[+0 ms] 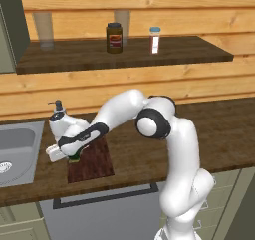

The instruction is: Pick up the sponge from the counter and clean the cutting board by briefly scrubbing or pressing down on the cutting board. Once finished, release the sponge.

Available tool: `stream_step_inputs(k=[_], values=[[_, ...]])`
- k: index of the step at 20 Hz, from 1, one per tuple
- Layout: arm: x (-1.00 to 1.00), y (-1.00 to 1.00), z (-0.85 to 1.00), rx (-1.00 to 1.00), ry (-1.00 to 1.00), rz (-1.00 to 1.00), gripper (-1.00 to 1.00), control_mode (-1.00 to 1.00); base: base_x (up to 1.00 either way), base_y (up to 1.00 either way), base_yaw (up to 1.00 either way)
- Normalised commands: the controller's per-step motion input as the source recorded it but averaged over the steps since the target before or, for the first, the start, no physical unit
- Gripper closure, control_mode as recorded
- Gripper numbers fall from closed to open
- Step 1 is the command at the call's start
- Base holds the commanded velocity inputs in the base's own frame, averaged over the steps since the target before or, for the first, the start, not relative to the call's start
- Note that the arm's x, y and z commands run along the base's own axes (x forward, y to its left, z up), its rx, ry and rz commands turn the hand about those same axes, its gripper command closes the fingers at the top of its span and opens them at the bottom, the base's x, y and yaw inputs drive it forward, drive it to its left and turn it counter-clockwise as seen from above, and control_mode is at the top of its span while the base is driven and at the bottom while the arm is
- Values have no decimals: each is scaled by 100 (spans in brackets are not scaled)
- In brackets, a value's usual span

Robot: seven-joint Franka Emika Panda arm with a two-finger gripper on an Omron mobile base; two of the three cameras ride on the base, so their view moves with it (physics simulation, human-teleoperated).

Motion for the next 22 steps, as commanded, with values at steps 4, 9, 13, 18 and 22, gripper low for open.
stream_step_inputs(k=[4, 9, 13, 18, 22], values=[[-100, -6, 2, 13, -1, 10, 100, -100, 0, 0, 0], [-91, -53, -1, 5, 0, 3, 100, -100, 0, 0, 0], [-6, -97, -1, 0, 0, 6, 100, -100, 0, 0, 0], [0, -91, 0, 0, -6, 6, 100, -100, 0, 0, 0], [1, -94, -1, 3, -7, 7, 100, -100, 0, 0, 0]])
